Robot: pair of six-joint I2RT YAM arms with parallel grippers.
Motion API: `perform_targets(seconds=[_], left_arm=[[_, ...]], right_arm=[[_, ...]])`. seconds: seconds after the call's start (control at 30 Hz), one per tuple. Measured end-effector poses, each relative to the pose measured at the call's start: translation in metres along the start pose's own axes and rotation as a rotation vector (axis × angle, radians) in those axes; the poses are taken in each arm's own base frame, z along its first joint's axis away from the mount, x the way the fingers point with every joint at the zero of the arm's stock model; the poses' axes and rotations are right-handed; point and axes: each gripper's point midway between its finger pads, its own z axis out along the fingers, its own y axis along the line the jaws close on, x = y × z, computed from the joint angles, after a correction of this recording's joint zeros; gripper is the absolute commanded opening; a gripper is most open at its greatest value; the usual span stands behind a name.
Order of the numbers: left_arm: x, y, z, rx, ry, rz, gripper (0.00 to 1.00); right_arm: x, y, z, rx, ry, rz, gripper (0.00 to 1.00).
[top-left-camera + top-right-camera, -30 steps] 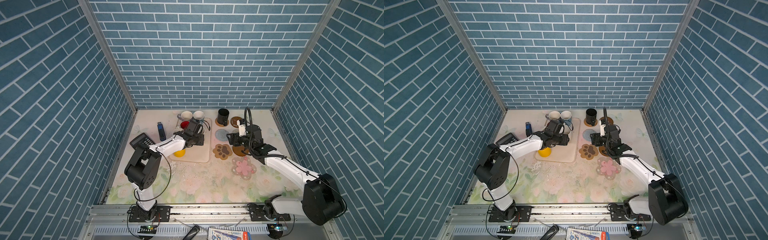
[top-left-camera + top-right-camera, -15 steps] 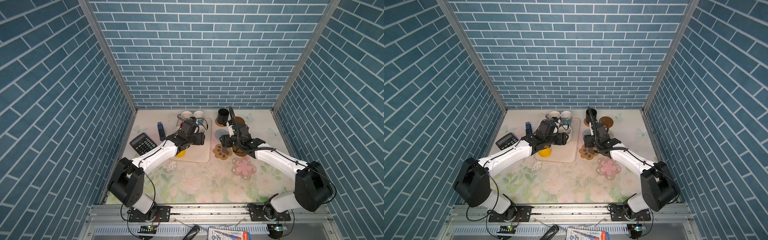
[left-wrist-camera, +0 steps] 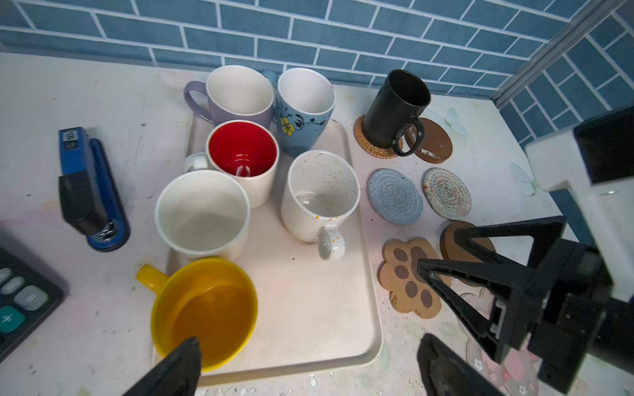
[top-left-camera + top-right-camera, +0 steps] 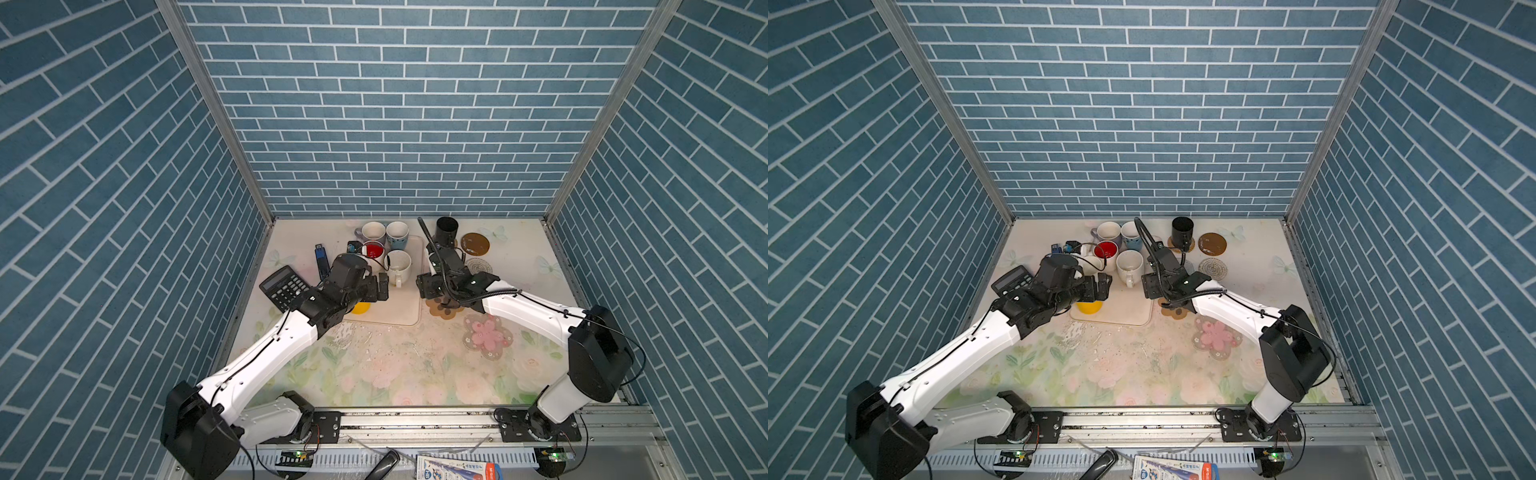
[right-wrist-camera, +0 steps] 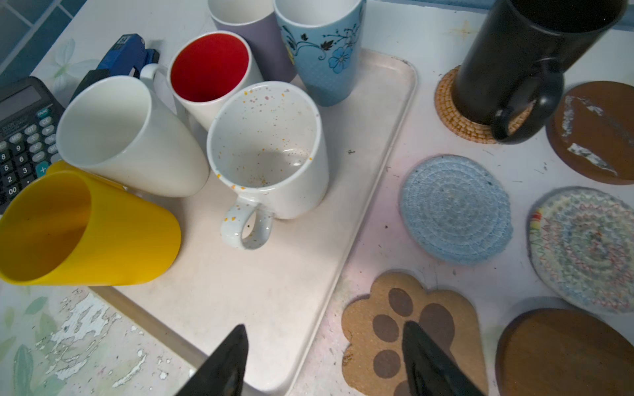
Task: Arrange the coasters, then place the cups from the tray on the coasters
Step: 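Move the right gripper over the speckled white mug's handle while the left shifts aside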
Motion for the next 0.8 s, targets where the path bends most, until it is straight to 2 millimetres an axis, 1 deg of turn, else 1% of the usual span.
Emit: perform_targets(seconds=[0.07,0.13,0.3,0.37,0.43,0.57,0.7,0.8], left_arm=[[0.005,0.007,-0.002,-0.023,0.015,-0.004,0.99],[0.014,0.014,-0.002,-0.046,0.038,-0.011,0.99],[0.047,0.033,0.001,-0.095,0.098,-0.017,0.99],[0.056,0.040,0.000,-0.118,0.107,-0.019,0.99],[0.060,0.045,-0.001,-0.134,0.108,-0.023,0.99],[0.063,0.053,-0.001,-0.163,0.085,-0.034,0.99],[0.072,0.064,-0.001,-0.200,0.079,-0.037,0.99],[0.073,0.067,-0.002,-0.209,0.073,-0.036,0.99]], right_arm=[[0.001,0.009,0.006,0.001,0.006,-0.009,0.70],[0.004,0.015,0.011,0.002,0.015,-0.010,0.70],[0.013,0.025,0.027,0.004,0.040,0.002,0.69],[0.013,0.029,0.034,0.005,0.045,0.014,0.69],[0.011,0.032,0.040,0.005,0.044,0.022,0.69],[0.005,0.035,0.048,0.006,0.037,0.041,0.68],[-0.004,0.040,0.056,0.004,0.024,0.052,0.68],[-0.008,0.044,0.062,0.003,0.022,0.054,0.67]])
